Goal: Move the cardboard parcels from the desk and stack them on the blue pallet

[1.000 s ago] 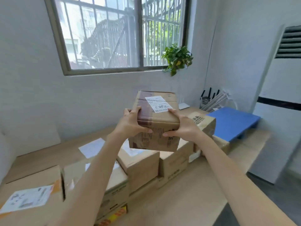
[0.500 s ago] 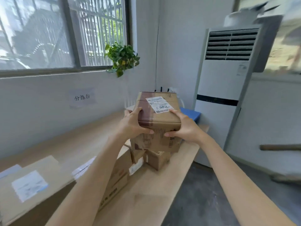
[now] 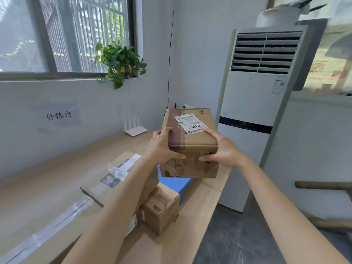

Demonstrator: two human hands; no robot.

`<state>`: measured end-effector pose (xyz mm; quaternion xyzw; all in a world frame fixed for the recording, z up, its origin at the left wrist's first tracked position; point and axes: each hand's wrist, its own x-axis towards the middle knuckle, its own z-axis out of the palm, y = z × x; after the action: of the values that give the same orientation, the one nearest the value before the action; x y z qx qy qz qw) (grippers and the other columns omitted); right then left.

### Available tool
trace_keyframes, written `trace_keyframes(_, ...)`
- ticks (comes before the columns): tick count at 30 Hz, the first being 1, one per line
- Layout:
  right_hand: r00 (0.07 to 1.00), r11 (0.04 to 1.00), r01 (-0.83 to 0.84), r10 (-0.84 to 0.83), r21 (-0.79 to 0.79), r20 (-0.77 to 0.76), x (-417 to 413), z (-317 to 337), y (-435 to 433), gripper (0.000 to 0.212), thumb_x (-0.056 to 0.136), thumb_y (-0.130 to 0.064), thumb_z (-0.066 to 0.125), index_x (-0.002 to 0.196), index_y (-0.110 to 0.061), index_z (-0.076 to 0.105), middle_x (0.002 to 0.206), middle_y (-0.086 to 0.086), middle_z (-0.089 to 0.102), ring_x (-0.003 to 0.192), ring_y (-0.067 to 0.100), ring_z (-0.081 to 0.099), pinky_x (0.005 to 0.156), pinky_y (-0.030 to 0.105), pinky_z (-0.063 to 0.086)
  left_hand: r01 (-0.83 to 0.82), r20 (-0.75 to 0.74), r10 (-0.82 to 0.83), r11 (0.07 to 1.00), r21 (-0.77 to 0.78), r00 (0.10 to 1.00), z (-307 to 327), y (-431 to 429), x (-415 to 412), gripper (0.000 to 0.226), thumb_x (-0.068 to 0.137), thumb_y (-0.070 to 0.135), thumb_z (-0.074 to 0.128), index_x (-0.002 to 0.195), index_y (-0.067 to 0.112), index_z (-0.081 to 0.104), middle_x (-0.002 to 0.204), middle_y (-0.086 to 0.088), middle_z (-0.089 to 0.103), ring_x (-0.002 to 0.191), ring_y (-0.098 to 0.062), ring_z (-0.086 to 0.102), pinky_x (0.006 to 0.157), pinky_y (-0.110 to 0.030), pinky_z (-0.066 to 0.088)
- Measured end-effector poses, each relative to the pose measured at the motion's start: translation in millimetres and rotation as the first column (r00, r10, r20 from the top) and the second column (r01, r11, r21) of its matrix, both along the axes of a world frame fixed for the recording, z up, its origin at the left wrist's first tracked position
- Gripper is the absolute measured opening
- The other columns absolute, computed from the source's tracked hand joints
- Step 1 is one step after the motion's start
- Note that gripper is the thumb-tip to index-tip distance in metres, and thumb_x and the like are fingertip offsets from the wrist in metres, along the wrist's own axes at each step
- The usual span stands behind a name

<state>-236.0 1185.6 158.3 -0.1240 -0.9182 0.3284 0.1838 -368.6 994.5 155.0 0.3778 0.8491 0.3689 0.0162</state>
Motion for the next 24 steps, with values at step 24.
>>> trace_keyframes(24,0.872,0.891,-0.436,0.453,-0.128,0.184,-311,-92,158,0.106,0.061,-0.016,0.090,0.146,-0.040,0.031,0.145,-0.006,0.035,0.128,0.018,0.039,0.106,0.033,0.037,-0.428,0.138,0.459,0.880,-0.204,0.878,-95,124,-212,0.117,0.059,0.033,0.089,0.149,0.021,0.015,0.135,-0.011,0.025,0.124,-0.032,0.037,0.104,-0.044,0.040)
